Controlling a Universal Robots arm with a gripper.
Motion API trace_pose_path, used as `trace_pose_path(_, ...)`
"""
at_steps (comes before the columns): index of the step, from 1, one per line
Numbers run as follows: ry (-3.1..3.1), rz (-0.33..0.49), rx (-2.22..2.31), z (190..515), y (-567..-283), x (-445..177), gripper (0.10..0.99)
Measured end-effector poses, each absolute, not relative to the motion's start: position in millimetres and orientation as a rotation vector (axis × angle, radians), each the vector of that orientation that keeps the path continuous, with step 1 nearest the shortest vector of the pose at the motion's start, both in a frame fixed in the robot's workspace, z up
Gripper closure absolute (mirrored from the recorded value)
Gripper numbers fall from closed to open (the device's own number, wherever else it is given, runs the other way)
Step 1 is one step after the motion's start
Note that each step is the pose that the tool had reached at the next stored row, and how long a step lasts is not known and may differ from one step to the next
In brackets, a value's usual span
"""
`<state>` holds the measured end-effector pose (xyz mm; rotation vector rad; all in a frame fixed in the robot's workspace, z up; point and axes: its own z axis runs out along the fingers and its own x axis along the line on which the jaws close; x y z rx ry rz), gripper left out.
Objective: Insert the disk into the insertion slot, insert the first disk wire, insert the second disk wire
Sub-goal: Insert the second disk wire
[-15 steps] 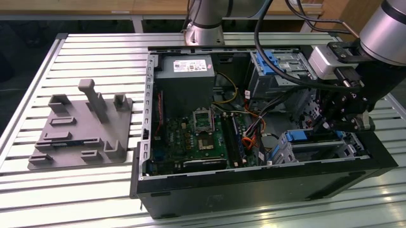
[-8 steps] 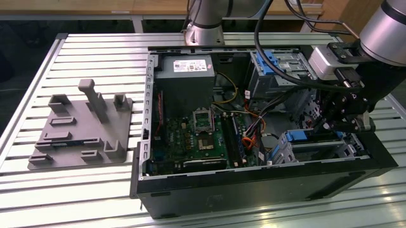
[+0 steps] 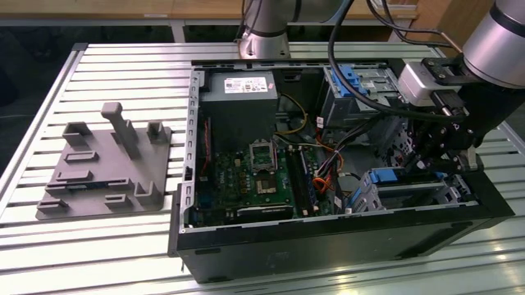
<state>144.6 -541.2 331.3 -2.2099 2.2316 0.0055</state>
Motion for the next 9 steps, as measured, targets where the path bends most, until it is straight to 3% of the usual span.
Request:
trace_pose_path(5,2.231,0.006,-2.210,329.5,-541.2,144.7,0.929)
trace_pose_path(8,2.232,0.005,-2.210,329.7,-541.2,144.7,0.757)
trace_pose_path(9,2.232,0.005,-2.210,330.9,-541.2,144.7,0.757)
